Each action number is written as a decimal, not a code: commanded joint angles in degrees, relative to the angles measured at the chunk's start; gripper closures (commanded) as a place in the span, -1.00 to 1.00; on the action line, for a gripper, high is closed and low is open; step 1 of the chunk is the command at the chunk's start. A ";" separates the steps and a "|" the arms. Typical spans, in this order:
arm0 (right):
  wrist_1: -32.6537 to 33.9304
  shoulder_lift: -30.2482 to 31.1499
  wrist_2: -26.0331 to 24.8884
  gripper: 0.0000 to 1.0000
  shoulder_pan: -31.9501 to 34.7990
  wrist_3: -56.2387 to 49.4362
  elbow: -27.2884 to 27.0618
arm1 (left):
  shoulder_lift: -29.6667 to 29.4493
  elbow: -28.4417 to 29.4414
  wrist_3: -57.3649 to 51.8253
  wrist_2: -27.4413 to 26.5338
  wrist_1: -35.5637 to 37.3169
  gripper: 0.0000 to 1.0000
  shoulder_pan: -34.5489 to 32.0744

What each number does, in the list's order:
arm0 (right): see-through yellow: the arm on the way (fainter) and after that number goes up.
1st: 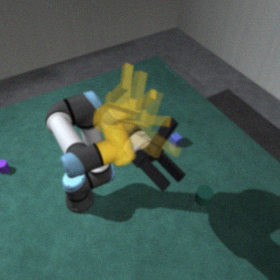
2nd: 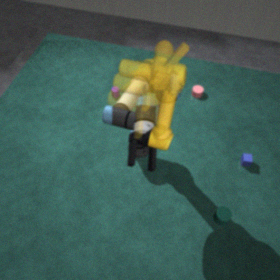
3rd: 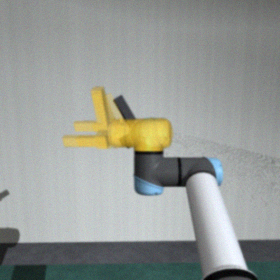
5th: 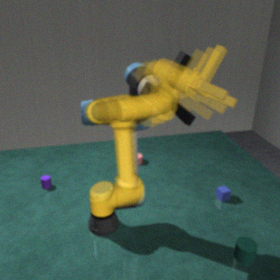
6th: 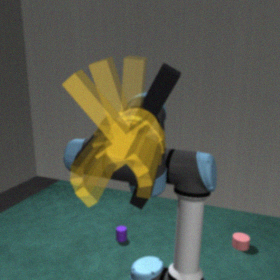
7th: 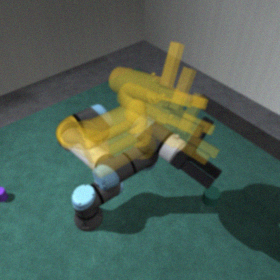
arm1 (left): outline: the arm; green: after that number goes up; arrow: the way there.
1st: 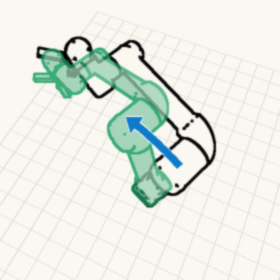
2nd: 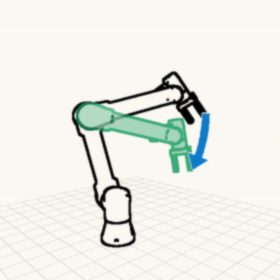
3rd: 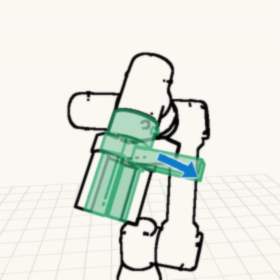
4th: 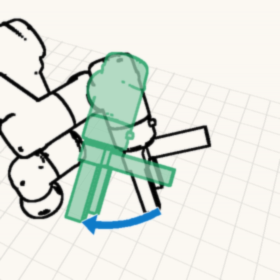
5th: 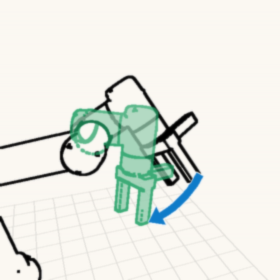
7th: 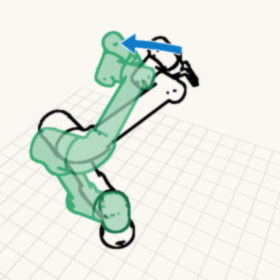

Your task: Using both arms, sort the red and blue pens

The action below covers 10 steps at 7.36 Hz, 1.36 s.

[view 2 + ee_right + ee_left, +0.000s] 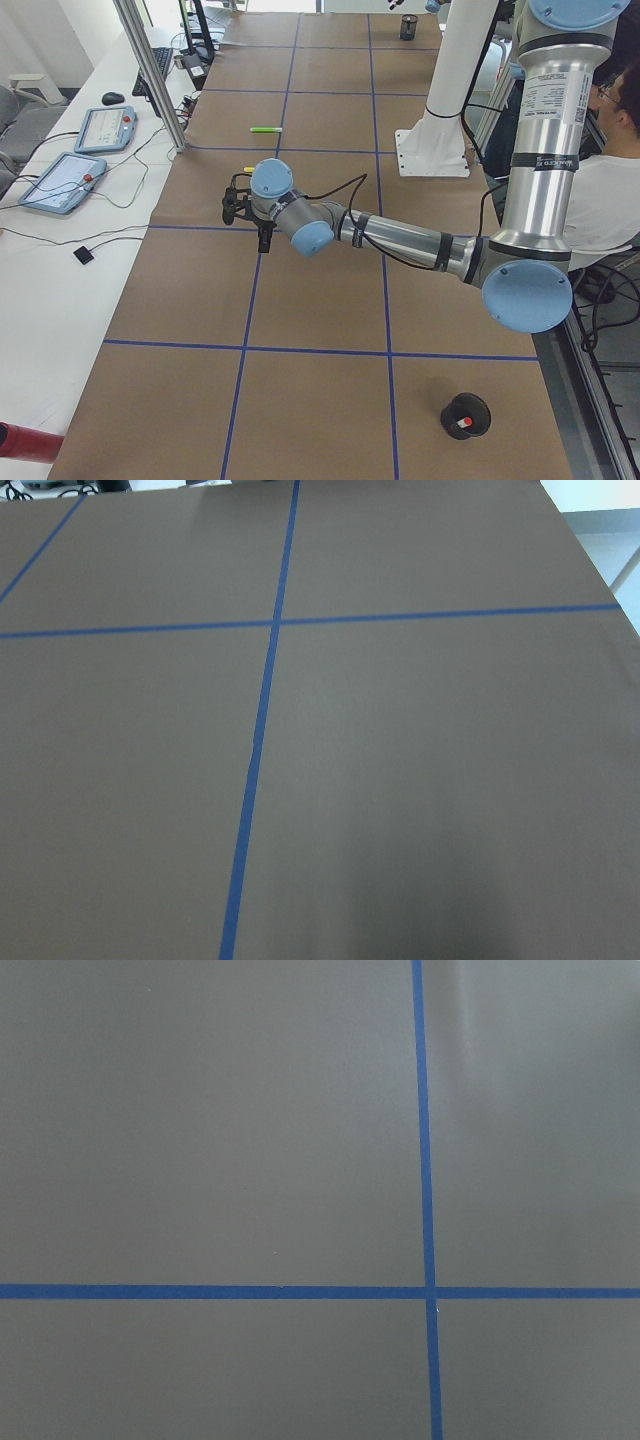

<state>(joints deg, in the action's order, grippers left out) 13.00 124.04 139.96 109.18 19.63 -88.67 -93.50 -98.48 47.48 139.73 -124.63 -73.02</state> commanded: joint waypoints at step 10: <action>67.46 -36.76 -5.23 -1.00 -28.86 -13.07 -4.49 | 2.62 0.66 -30.72 -3.82 19.73 -0.99 -6.16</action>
<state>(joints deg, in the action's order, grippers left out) 74.39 88.23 134.86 80.55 12.92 -93.11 -90.89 -97.61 25.51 138.42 -111.16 -77.31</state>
